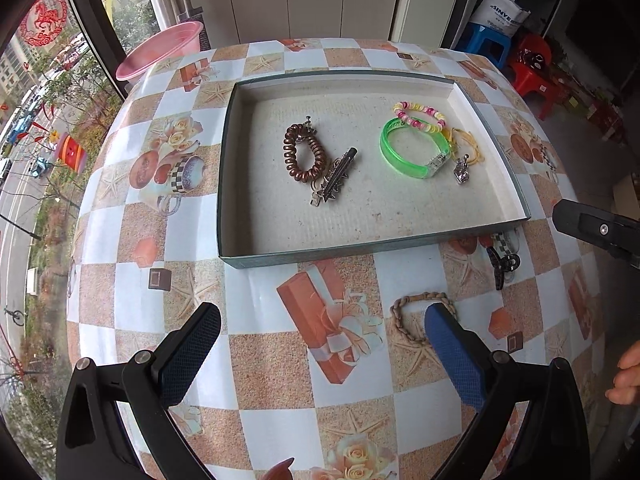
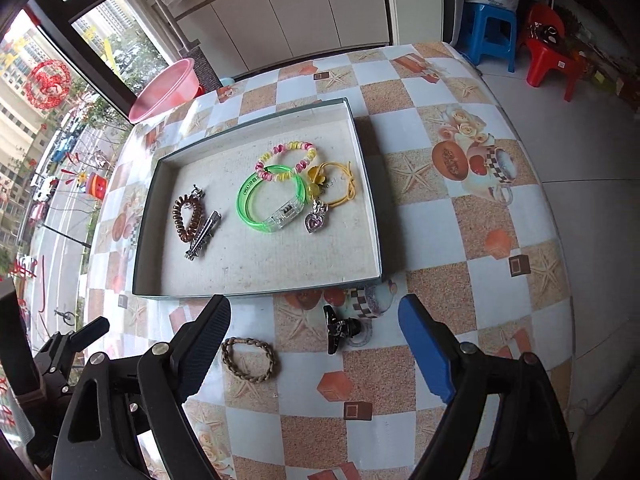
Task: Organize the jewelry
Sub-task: 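Move both open tools back toward the claw clip and braided bracelet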
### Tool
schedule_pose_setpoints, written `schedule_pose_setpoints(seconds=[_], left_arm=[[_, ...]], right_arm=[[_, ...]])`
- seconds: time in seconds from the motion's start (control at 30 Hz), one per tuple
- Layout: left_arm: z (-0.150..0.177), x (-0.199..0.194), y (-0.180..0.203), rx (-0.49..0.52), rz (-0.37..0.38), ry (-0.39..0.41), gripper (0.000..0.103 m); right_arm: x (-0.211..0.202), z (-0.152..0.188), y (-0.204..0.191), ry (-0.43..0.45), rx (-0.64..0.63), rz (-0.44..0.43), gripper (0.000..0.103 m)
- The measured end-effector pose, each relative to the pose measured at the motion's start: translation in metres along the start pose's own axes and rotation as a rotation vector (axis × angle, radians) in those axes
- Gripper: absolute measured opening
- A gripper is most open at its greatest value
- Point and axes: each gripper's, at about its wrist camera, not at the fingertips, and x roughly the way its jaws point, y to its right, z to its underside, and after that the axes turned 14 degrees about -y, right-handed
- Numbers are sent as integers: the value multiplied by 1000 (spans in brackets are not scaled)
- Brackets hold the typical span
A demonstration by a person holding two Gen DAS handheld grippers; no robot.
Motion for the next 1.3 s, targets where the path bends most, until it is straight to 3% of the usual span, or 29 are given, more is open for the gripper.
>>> schedule_pose_setpoints(seconds=[0.3, 0.67, 1.0, 1.13, 1.3], left_arm=[[30, 18, 6, 1, 7, -61, 103], [29, 46, 9, -60, 30, -122, 103], [10, 68, 20, -96, -8, -130, 103], [4, 80, 22, -96, 24, -142, 103], [-2, 85, 29, -86, 0, -126, 102]], right_arm=[[11, 46, 13, -40, 35, 4, 88], [40, 73, 36, -166, 87, 15, 88], [51, 58, 45, -196, 107, 28, 88], [57, 38, 42, -203, 89, 11, 88], [70, 17, 31, -218, 60, 2, 88]])
